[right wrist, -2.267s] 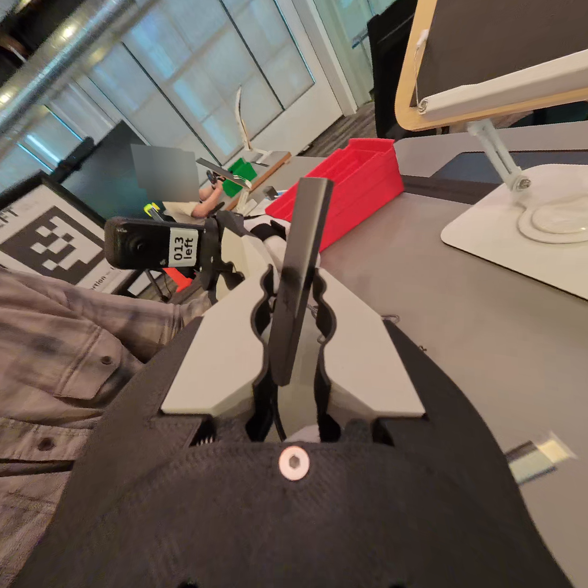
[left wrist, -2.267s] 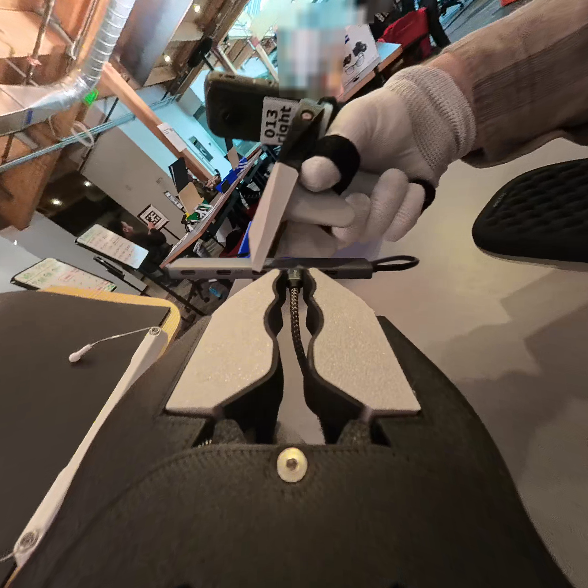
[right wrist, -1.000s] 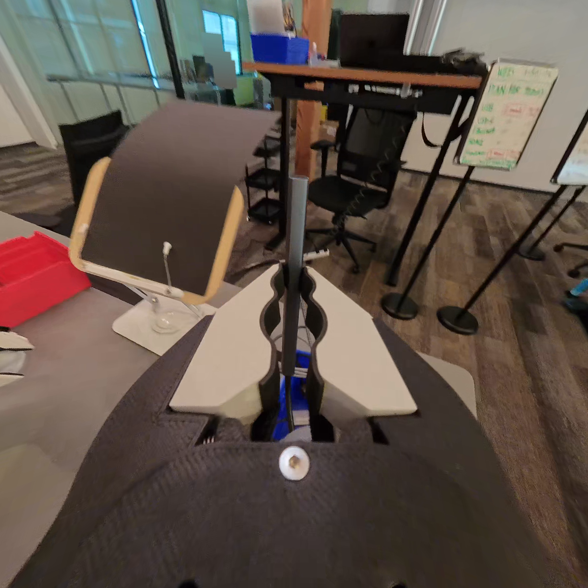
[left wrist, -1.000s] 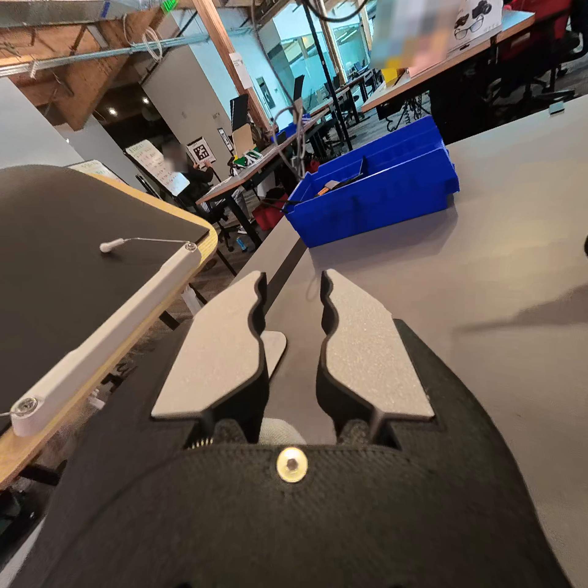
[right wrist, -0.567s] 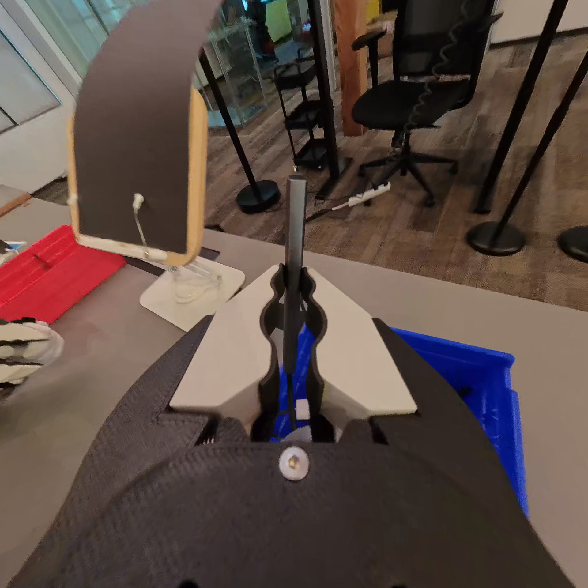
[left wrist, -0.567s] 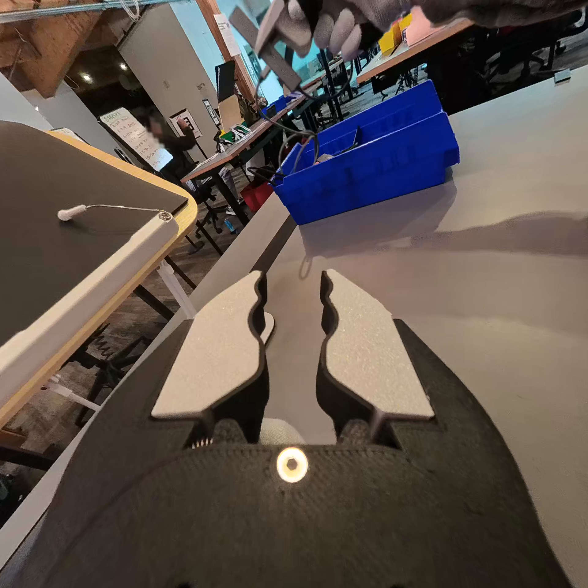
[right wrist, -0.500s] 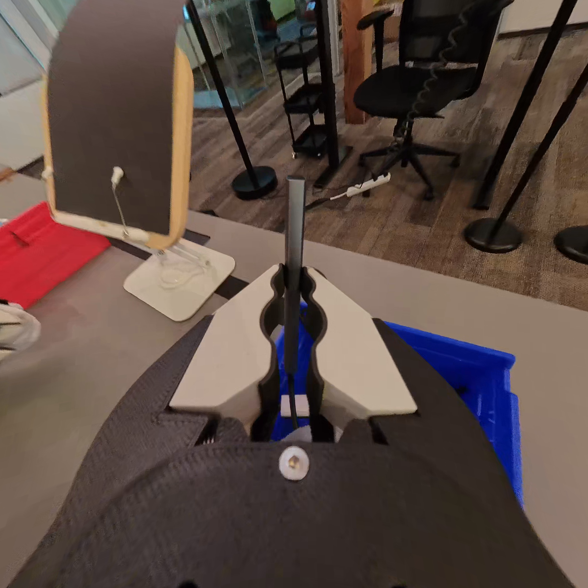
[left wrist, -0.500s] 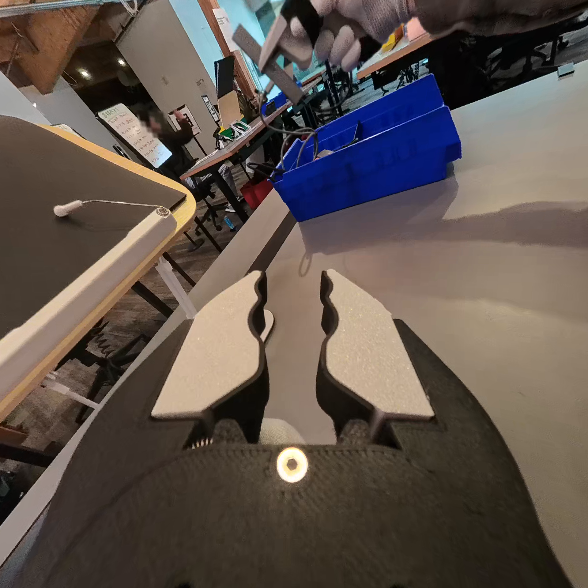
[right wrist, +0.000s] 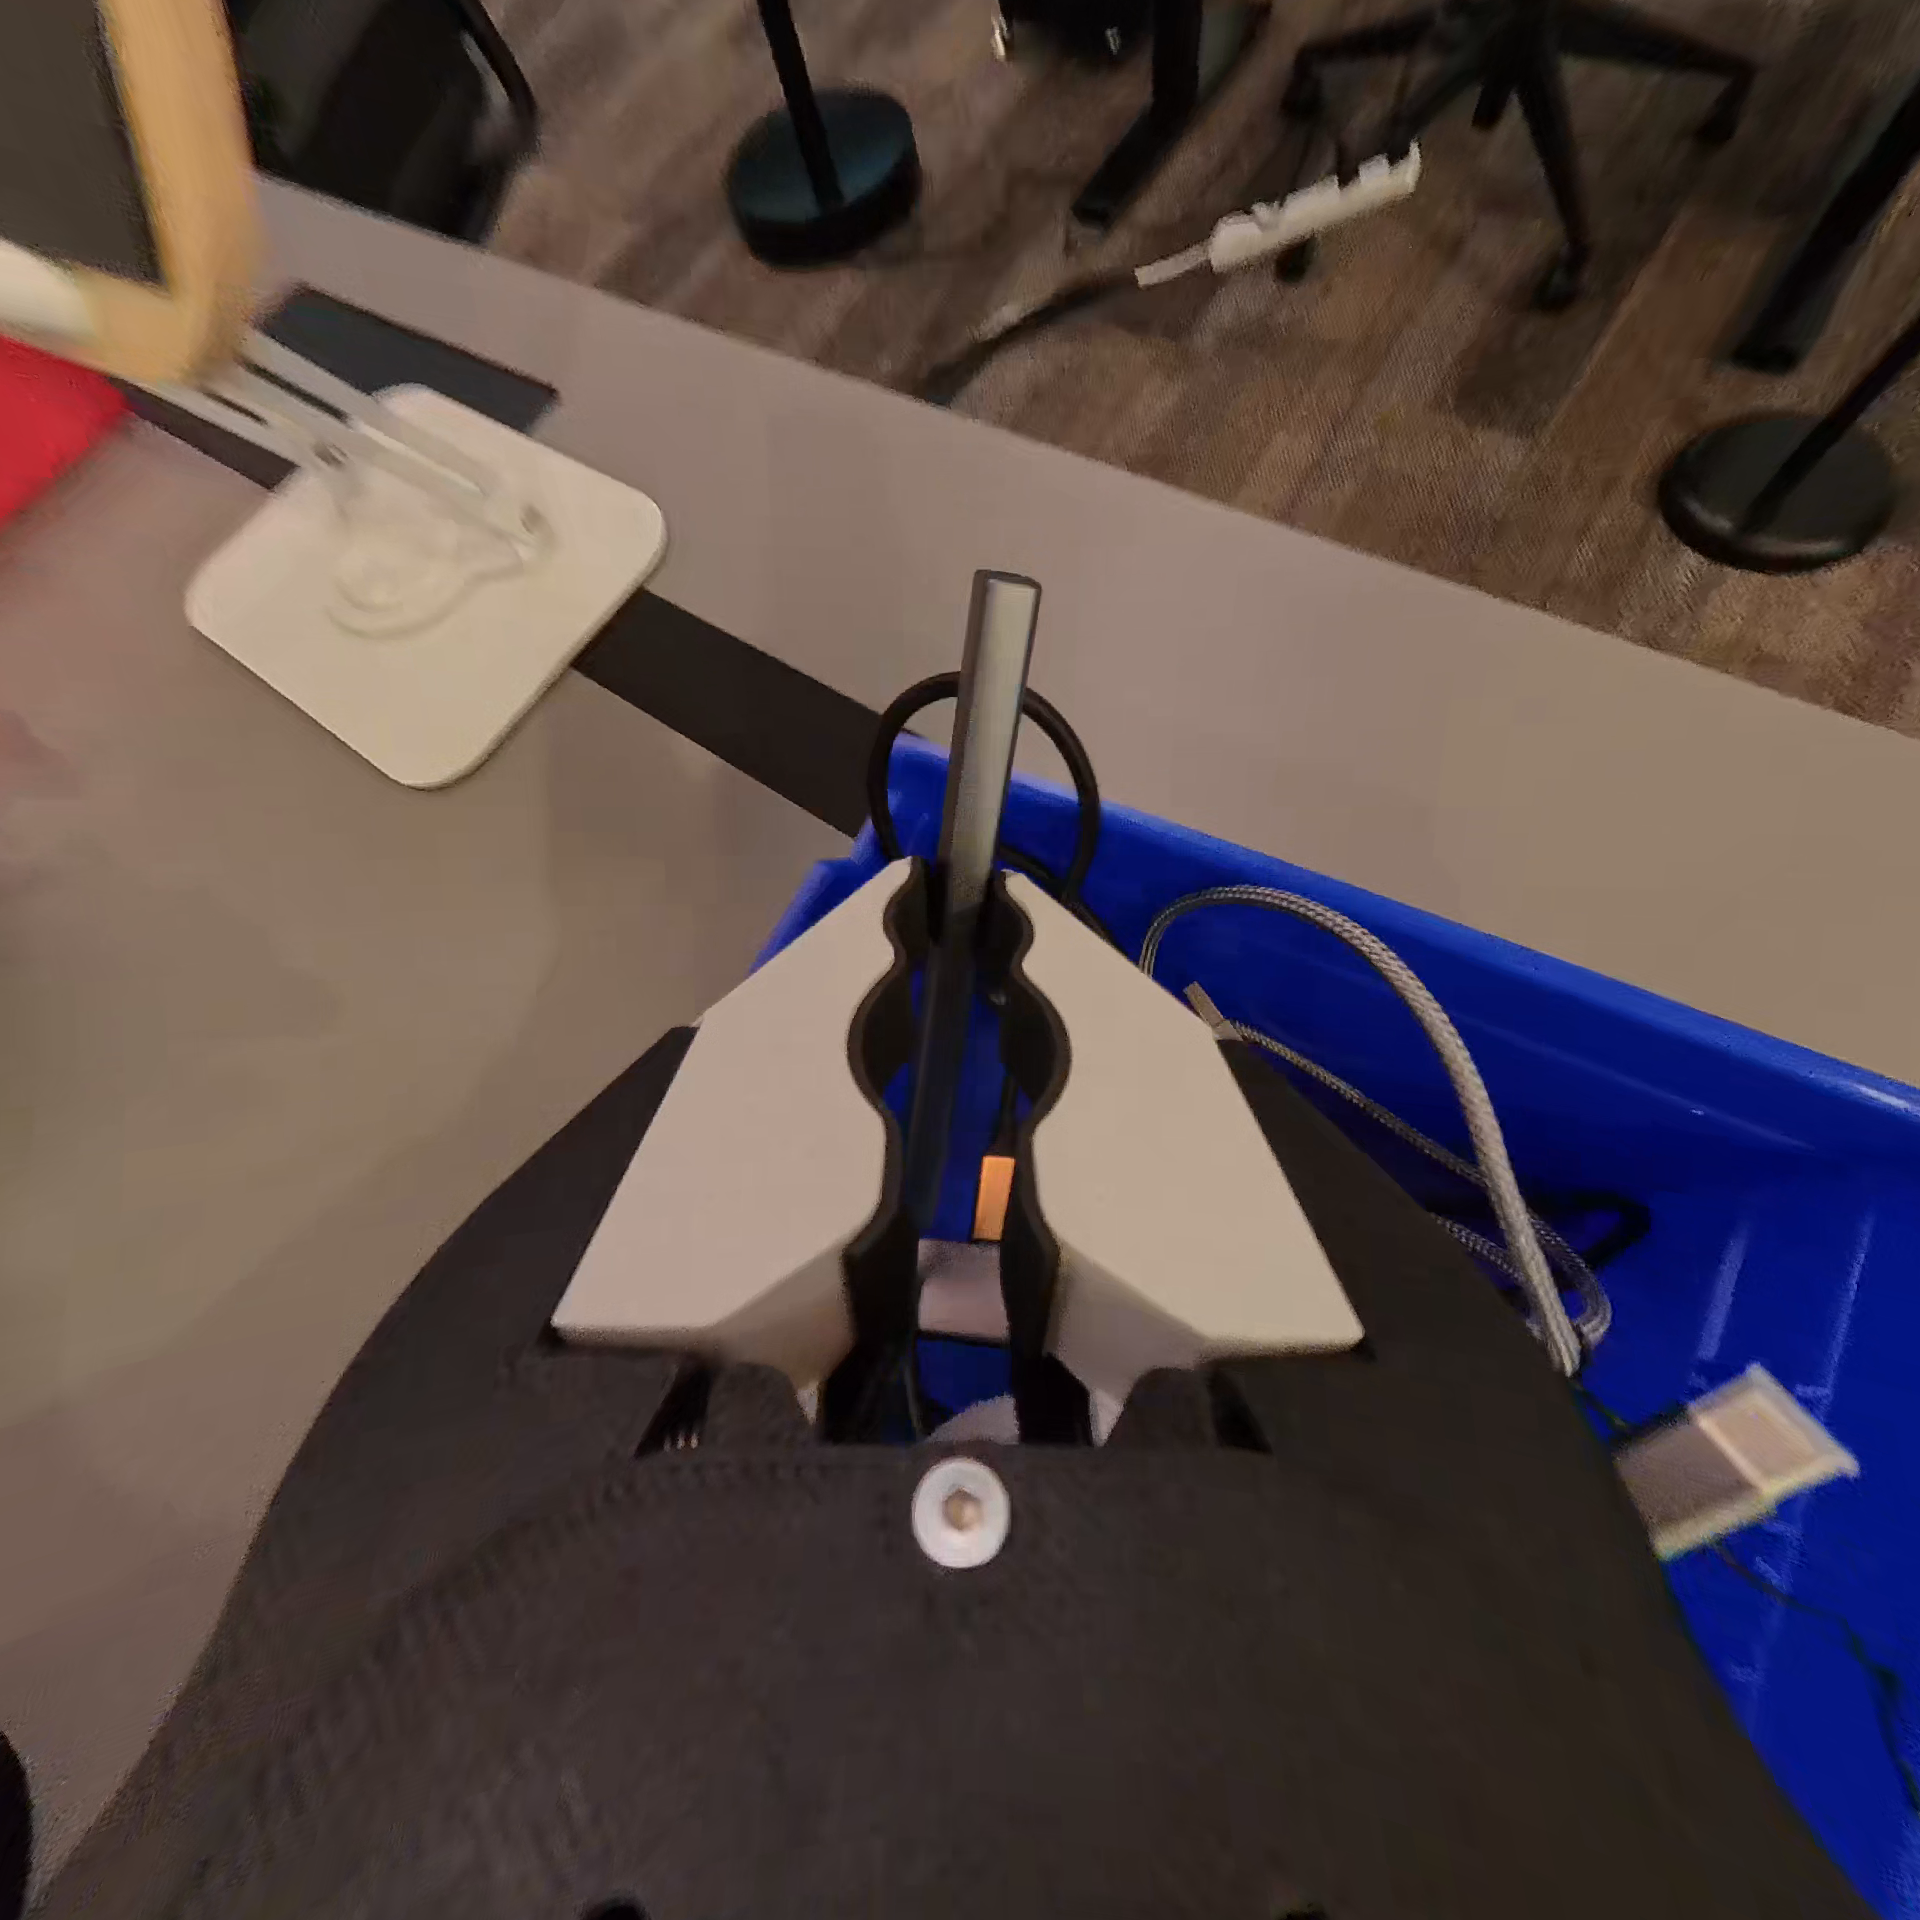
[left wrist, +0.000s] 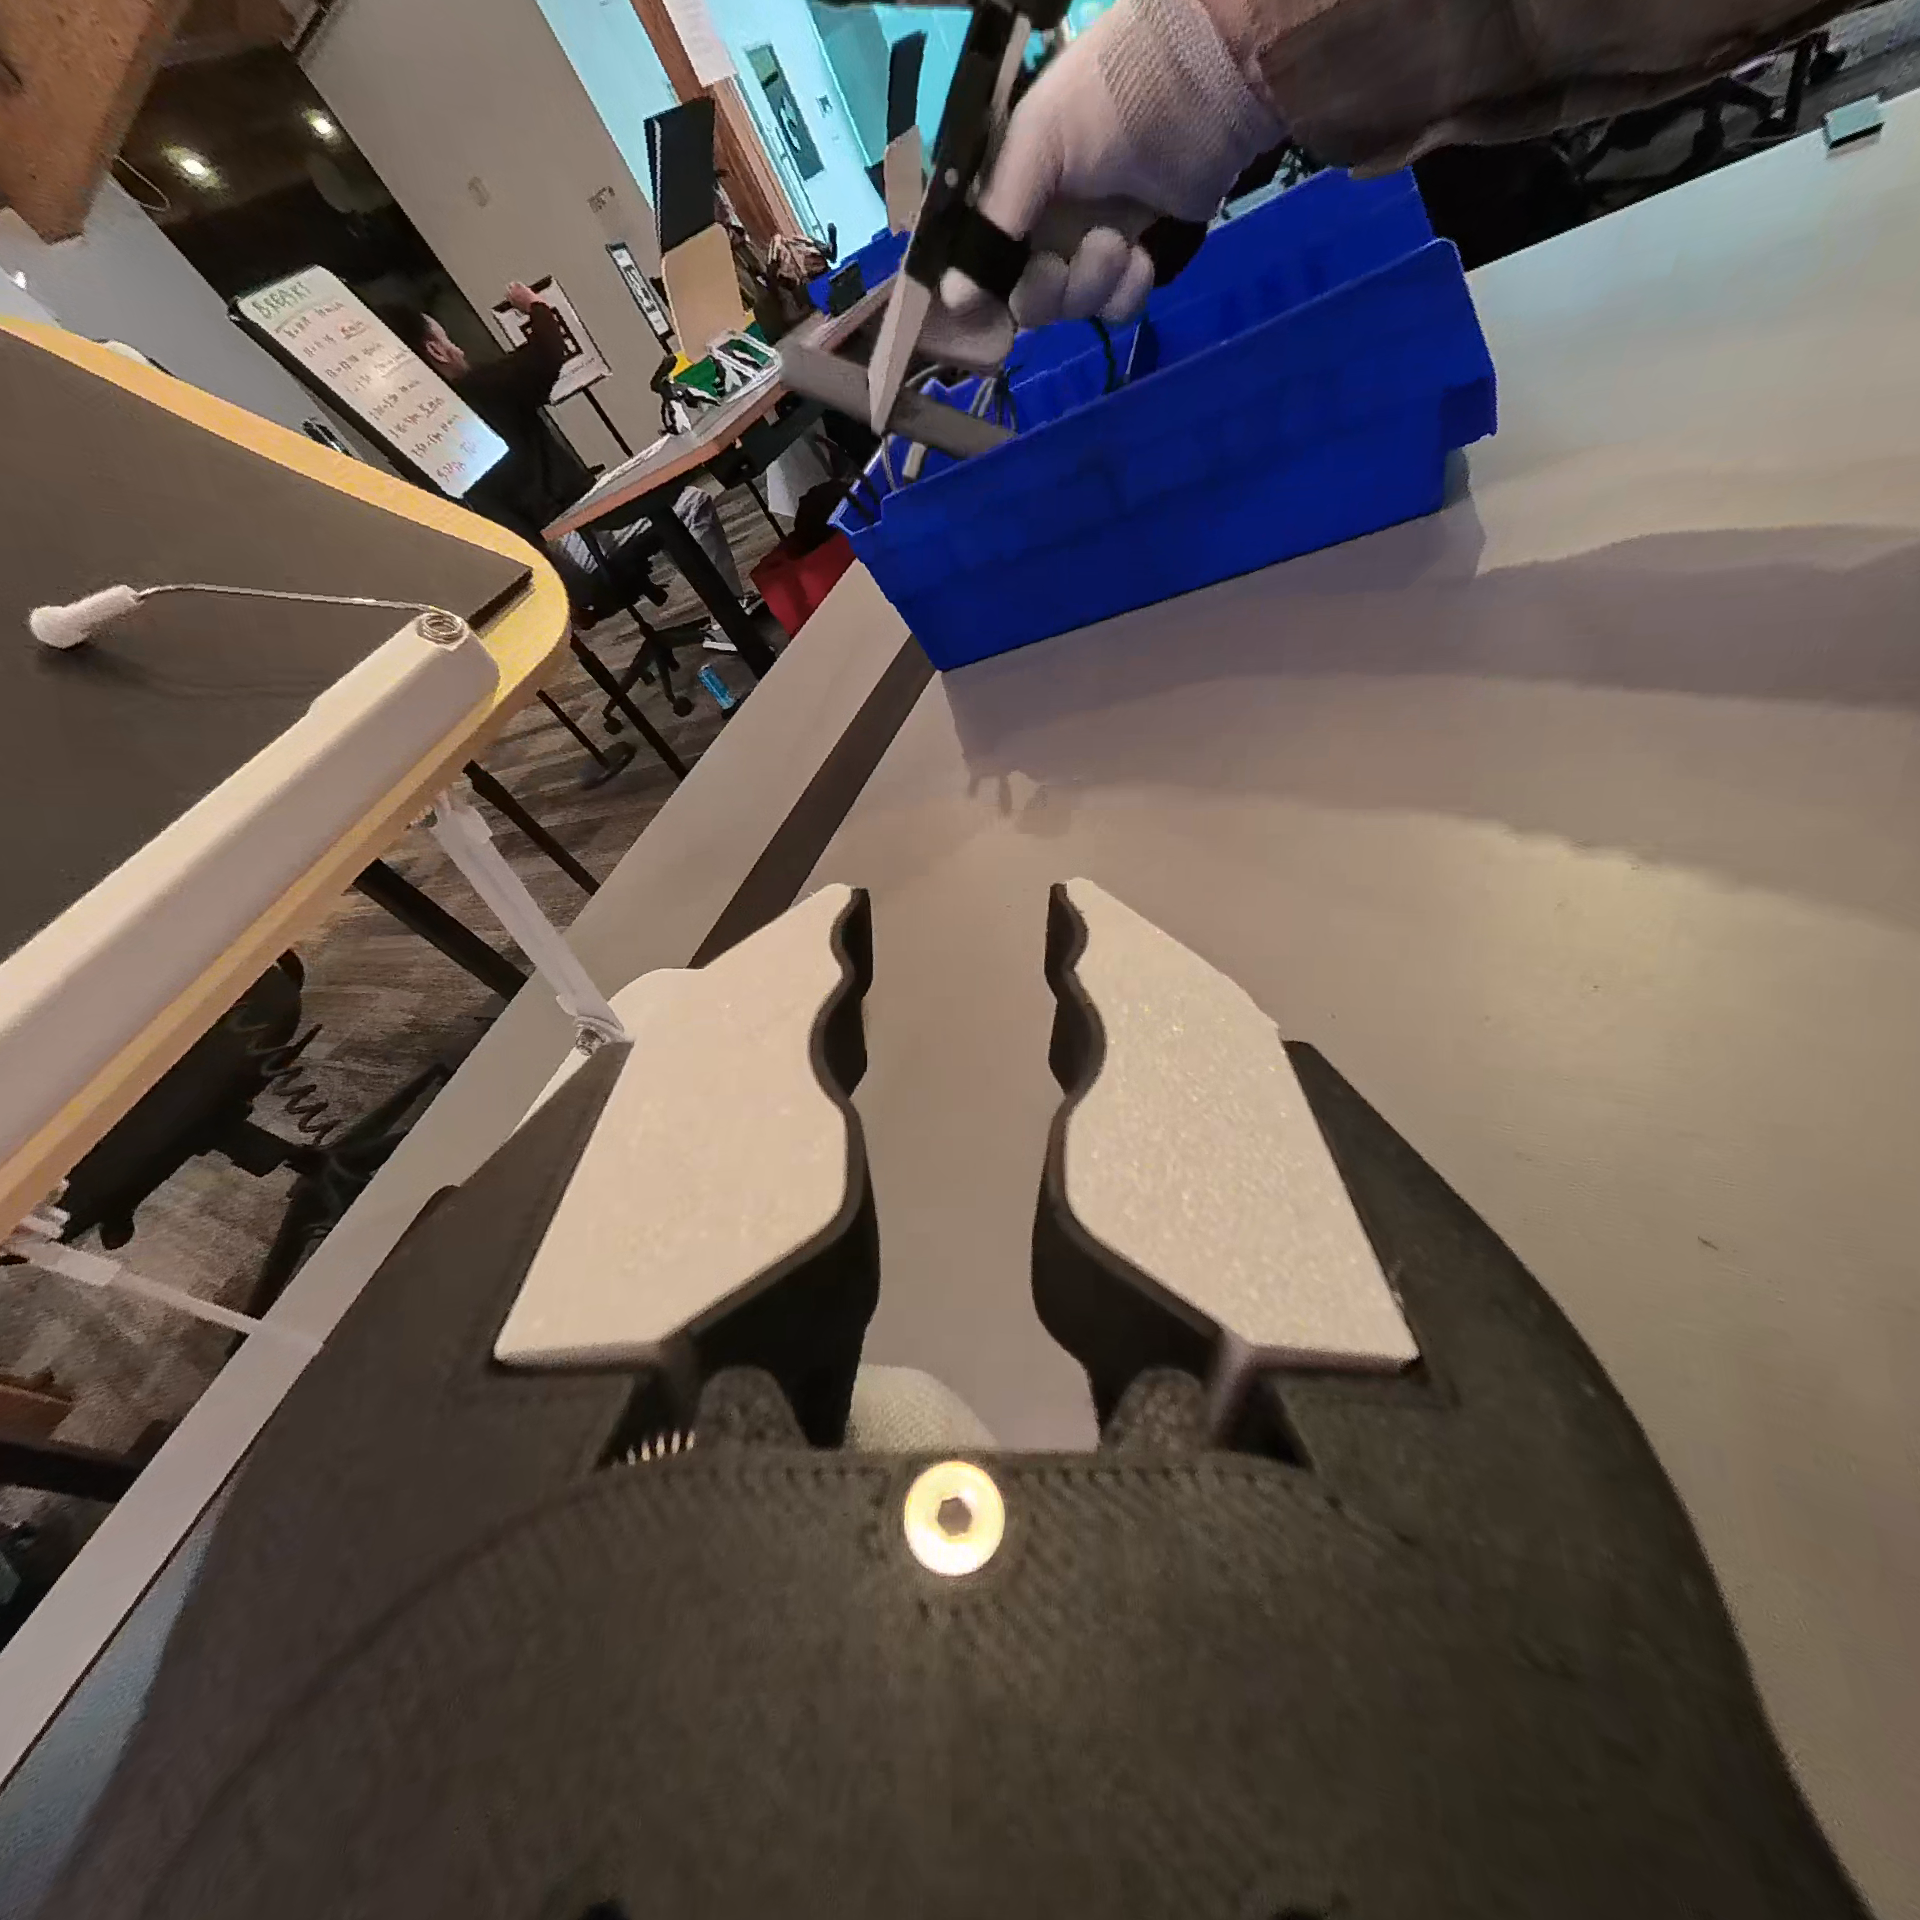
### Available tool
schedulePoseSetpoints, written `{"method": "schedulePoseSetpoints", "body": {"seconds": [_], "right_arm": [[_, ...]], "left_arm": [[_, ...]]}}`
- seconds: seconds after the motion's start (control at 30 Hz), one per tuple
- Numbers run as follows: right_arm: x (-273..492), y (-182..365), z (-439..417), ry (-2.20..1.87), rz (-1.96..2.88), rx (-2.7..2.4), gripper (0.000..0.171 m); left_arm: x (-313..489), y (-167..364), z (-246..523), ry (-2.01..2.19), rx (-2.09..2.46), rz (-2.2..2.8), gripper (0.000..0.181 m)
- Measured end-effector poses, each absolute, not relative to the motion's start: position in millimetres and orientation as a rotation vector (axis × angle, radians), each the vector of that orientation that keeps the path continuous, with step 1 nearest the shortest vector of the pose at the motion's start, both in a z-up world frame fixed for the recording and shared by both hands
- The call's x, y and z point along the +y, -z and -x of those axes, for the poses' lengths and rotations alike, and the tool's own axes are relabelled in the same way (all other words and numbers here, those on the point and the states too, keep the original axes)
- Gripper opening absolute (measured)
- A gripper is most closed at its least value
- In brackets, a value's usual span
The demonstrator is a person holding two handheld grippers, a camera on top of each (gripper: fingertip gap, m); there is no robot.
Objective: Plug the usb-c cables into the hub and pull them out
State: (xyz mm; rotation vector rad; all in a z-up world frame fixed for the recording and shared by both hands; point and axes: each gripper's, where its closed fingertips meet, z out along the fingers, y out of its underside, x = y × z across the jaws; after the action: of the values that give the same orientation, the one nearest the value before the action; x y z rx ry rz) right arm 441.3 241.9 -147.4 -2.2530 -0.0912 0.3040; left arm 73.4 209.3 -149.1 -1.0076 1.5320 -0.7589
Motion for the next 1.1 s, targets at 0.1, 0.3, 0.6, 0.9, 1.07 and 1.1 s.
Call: {"method": "schedulePoseSetpoints", "body": {"seconds": [0.1, 0.3, 0.6, 0.9, 1.07, 1.1], "right_arm": [[246.9, 168.8, -432.2, -0.243, 2.337, -0.138, 0.008], [242.8, 192.0, -434.1, -0.133, 2.461, -0.128, 0.008], [221.0, 199.7, -429.2, 0.077, 2.634, -0.268, 0.025], [187.8, 95.4, -444.9, 0.186, 2.390, -0.171, 0.060], [109.0, 105.0, -511.2, 0.444, 2.429, 0.028, 0.066], [92.4, 114.1, -523.3, 0.484, 2.446, 0.060, 0.069]], "left_arm": [[208.7, 150.1, -73.8, 0.750, 1.539, 1.005, 0.032], [207.3, 149.0, -74.1, 0.757, 1.538, 1.002, 0.032], [204.8, 144.3, -74.0, 0.759, 1.539, 0.994, 0.035], [222.0, 99.8, -61.9, 0.695, 1.436, 0.981, 0.044], [253.1, 53.0, -40.7, 0.572, 1.344, 1.050, 0.057], [263.0, 46.9, -32.7, 0.522, 1.341, 1.075, 0.061]]}}
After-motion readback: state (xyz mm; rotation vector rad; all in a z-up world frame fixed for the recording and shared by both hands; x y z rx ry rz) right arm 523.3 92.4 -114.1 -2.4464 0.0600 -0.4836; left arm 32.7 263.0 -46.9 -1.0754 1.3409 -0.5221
